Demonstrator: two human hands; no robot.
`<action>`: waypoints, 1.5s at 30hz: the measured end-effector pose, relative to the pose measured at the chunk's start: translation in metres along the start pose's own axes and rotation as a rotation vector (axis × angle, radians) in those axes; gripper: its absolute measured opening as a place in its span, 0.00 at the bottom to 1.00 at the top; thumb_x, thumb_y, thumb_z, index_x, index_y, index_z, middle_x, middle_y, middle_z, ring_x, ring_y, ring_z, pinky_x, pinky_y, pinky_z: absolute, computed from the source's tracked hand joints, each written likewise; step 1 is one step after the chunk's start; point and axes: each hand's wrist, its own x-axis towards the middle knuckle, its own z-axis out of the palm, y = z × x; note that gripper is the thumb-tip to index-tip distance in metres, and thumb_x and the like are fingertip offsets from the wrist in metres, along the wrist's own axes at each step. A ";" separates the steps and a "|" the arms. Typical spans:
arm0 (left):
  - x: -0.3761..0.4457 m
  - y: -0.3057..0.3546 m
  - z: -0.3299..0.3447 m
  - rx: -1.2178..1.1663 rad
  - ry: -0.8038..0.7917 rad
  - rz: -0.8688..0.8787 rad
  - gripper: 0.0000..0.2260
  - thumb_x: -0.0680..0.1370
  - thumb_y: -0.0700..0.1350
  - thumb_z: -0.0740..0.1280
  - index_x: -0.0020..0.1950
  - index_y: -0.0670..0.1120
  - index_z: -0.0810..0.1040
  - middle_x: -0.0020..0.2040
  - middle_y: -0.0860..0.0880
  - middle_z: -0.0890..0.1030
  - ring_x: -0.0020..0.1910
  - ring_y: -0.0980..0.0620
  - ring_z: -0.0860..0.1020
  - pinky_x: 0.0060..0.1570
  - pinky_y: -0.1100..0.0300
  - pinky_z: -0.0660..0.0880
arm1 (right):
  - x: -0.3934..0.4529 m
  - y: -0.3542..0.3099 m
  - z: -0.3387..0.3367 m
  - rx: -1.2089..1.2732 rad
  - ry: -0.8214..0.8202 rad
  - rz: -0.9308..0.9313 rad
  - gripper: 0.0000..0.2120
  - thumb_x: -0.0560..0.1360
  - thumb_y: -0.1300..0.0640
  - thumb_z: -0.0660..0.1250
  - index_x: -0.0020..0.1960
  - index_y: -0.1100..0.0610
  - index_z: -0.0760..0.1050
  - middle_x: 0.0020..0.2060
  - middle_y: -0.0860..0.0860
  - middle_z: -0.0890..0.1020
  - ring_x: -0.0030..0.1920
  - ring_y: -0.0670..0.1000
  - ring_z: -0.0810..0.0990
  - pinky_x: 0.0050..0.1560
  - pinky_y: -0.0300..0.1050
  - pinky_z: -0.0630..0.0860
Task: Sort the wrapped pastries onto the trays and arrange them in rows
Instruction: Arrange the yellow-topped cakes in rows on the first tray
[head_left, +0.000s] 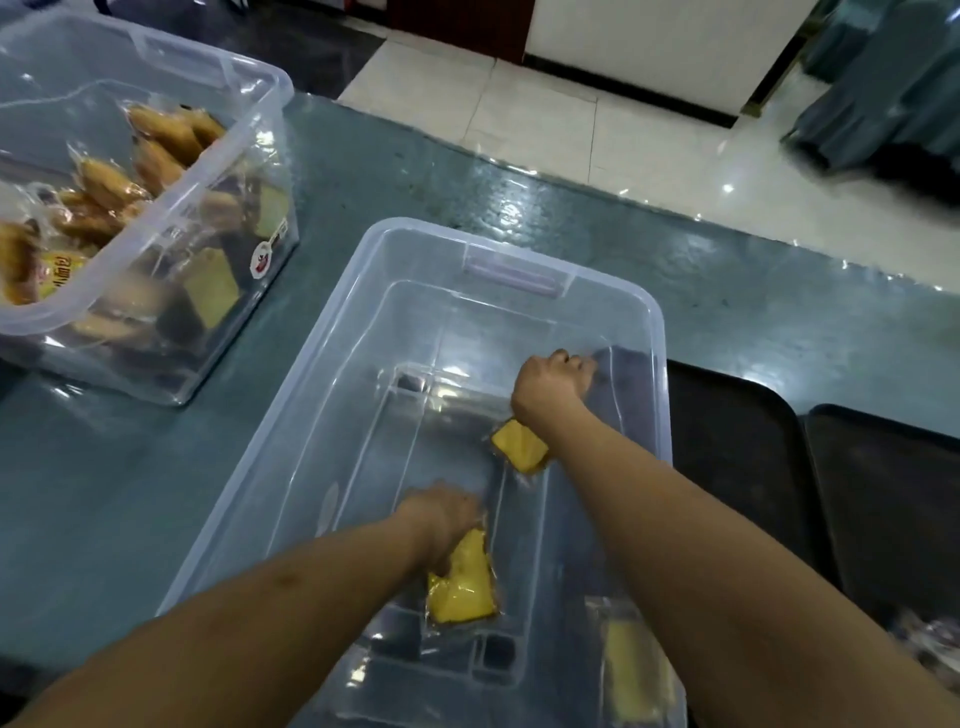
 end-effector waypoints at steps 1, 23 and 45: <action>-0.002 -0.006 -0.002 -0.035 0.000 -0.028 0.37 0.71 0.48 0.78 0.74 0.45 0.63 0.71 0.41 0.70 0.69 0.39 0.69 0.66 0.42 0.71 | 0.002 0.002 0.001 0.012 -0.060 0.013 0.25 0.79 0.52 0.62 0.74 0.57 0.67 0.72 0.62 0.69 0.70 0.64 0.70 0.70 0.59 0.66; -0.039 -0.030 -0.101 -0.673 0.750 -0.253 0.19 0.68 0.45 0.77 0.55 0.49 0.75 0.48 0.46 0.80 0.50 0.42 0.79 0.45 0.53 0.73 | -0.080 0.087 -0.087 0.890 0.649 -0.202 0.11 0.68 0.53 0.71 0.47 0.49 0.71 0.43 0.47 0.77 0.48 0.52 0.73 0.54 0.52 0.67; -0.091 0.285 -0.114 -0.773 0.836 0.048 0.19 0.66 0.49 0.75 0.52 0.51 0.72 0.42 0.53 0.79 0.40 0.54 0.78 0.41 0.55 0.75 | -0.193 0.370 0.185 1.503 0.348 0.259 0.07 0.75 0.55 0.70 0.49 0.49 0.73 0.46 0.54 0.81 0.45 0.54 0.79 0.46 0.54 0.78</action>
